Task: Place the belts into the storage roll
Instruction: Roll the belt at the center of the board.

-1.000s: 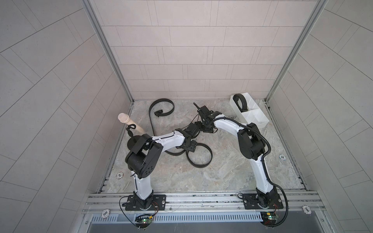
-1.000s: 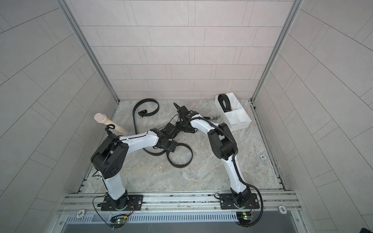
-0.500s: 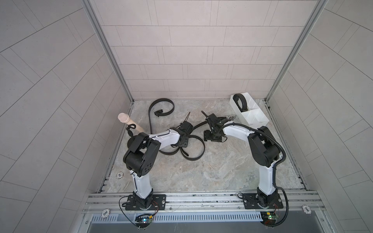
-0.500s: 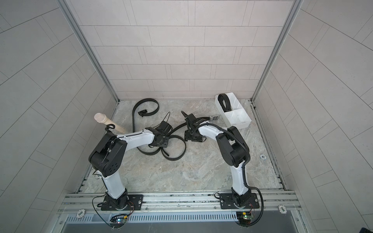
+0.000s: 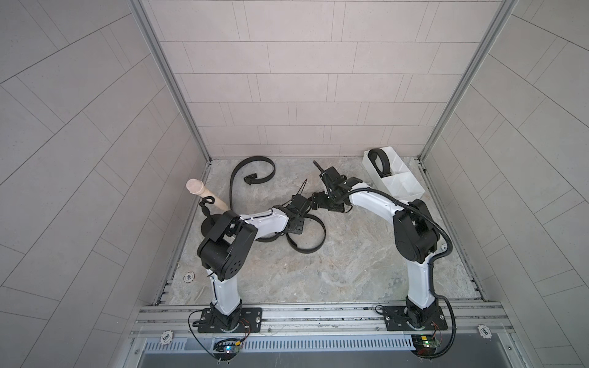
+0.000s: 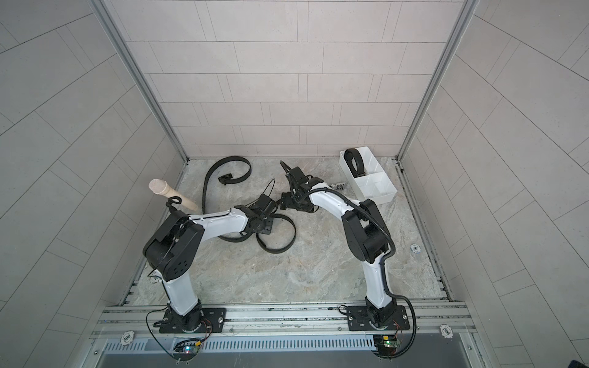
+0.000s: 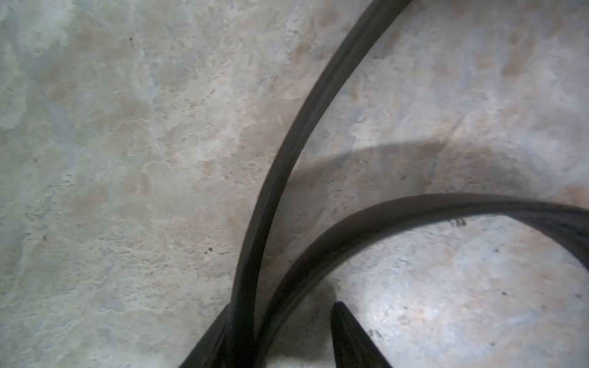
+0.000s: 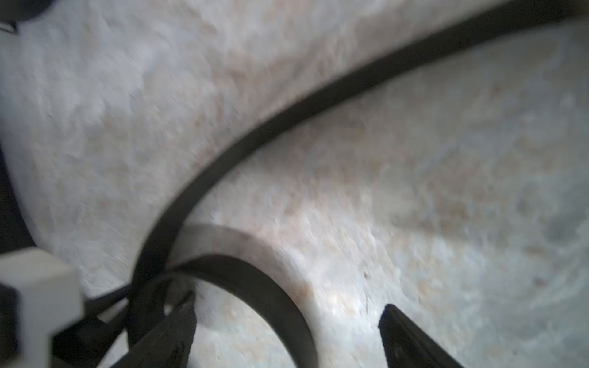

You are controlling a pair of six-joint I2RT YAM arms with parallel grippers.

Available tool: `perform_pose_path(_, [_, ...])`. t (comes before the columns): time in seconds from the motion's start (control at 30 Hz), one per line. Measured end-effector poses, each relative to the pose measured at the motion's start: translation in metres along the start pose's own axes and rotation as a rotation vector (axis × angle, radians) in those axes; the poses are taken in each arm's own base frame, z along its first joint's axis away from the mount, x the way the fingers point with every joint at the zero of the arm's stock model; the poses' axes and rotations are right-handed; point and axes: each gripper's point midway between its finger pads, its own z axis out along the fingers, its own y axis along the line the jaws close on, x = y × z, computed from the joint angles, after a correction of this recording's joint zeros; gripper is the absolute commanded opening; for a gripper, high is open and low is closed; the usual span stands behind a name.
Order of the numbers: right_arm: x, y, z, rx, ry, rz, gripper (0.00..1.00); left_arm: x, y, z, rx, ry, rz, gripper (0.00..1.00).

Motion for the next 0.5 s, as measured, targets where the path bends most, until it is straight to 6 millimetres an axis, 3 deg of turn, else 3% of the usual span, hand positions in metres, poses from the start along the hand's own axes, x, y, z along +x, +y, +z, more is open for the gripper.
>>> perform_pose_path(0.13, [-0.027, 0.011, 0.019, 0.01, -0.04, 0.027, 0.99, 0.001, -0.003, 0.0, 0.02, -0.002, -0.005, 0.5])
perform_pose_path(0.33, [-0.041, -0.001, 0.073, 0.106, -0.028, 0.092, 0.99, 0.001, -0.004, 0.0, 0.023, -0.001, -0.006, 0.51])
perform_pose_path(0.4, [-0.05, 0.006, 0.073, 0.105, -0.049, 0.102, 0.96, 0.0, -0.004, 0.0, 0.023, 0.0, -0.01, 0.5])
perform_pose_path(0.5, [-0.043, -0.003, 0.078, 0.153, -0.039, 0.104, 0.9, -0.004, -0.002, 0.001, 0.016, 0.003, -0.022, 0.49])
